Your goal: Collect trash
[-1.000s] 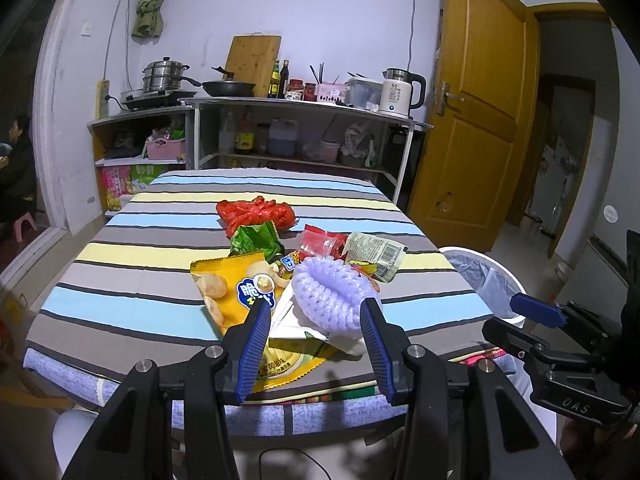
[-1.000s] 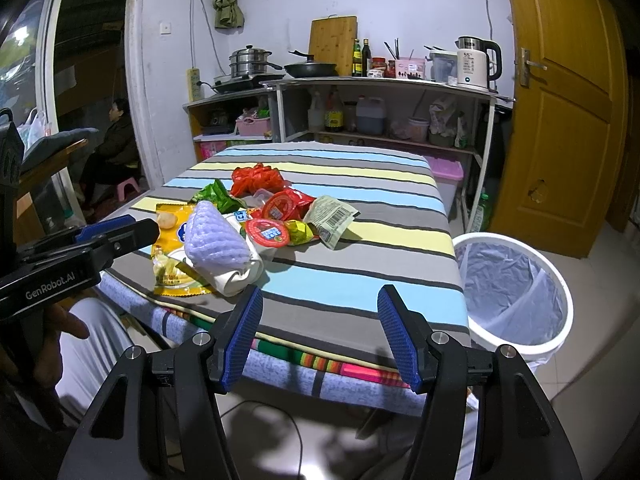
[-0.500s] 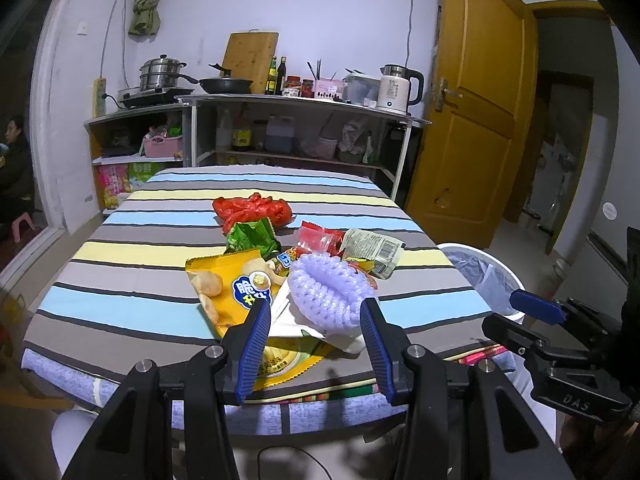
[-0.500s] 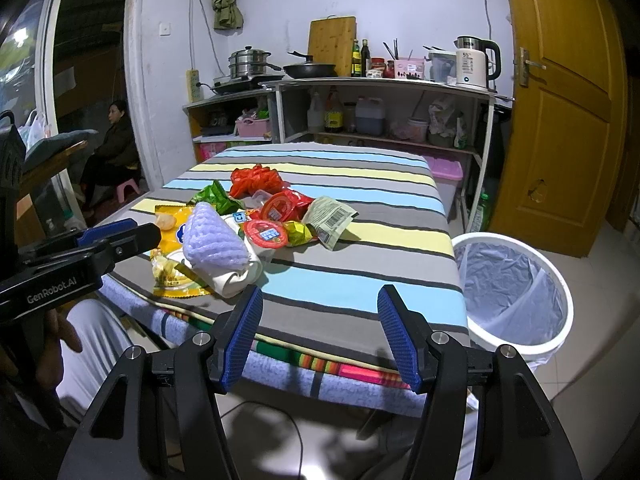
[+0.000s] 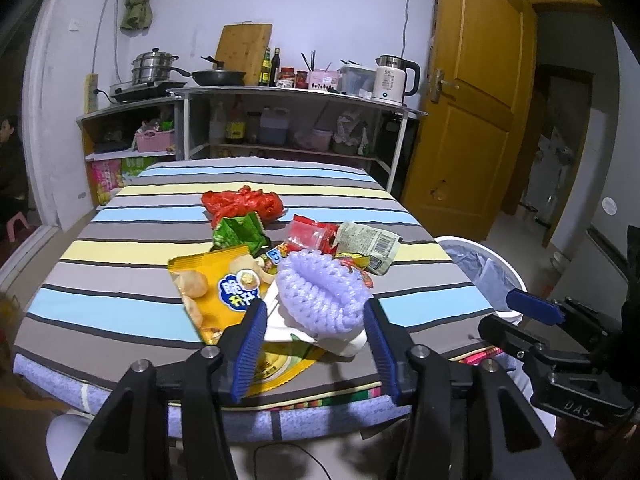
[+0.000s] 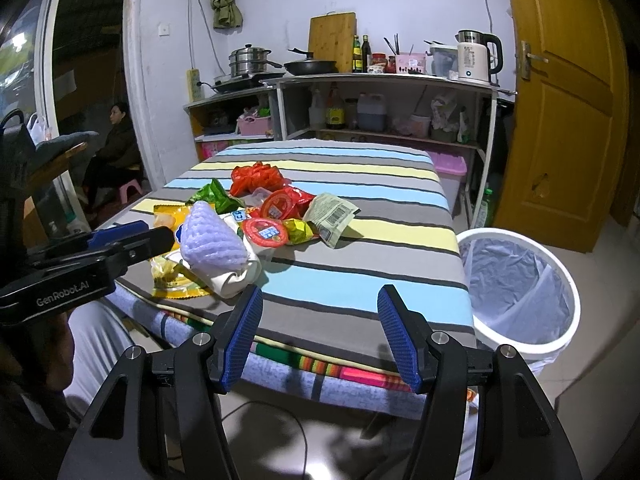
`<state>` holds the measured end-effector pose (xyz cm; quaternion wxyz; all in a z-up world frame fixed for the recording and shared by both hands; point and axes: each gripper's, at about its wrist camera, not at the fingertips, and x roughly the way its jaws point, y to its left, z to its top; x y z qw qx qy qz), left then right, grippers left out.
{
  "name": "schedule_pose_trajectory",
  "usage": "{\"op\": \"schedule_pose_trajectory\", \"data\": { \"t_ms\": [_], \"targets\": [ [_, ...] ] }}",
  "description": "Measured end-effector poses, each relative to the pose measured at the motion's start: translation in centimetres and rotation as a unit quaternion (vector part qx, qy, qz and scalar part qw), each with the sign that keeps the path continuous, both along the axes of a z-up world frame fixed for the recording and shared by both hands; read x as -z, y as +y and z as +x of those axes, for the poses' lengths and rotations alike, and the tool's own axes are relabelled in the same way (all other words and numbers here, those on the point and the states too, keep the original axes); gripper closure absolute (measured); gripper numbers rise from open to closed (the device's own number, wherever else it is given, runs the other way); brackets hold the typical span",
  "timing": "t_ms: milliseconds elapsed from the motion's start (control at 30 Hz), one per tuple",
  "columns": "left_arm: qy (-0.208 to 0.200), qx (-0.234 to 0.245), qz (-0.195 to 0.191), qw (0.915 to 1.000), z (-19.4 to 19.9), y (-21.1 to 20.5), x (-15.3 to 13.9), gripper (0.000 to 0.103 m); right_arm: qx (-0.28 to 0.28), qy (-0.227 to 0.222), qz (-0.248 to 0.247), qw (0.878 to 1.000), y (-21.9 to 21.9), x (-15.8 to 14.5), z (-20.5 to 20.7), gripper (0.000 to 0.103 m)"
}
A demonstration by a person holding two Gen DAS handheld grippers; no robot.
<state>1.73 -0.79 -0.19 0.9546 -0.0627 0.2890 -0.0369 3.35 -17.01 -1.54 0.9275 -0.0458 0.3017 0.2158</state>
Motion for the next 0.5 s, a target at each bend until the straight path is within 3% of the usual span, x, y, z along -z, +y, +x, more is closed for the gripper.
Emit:
{"op": "schedule_pose_trajectory", "data": {
  "t_ms": [500],
  "targets": [
    [0.034,0.016,-0.017,0.9991,4.1,-1.1,1.8,0.046,0.003,0.011,-0.003,1.0,0.0,0.7,1.7,0.042]
  ]
}}
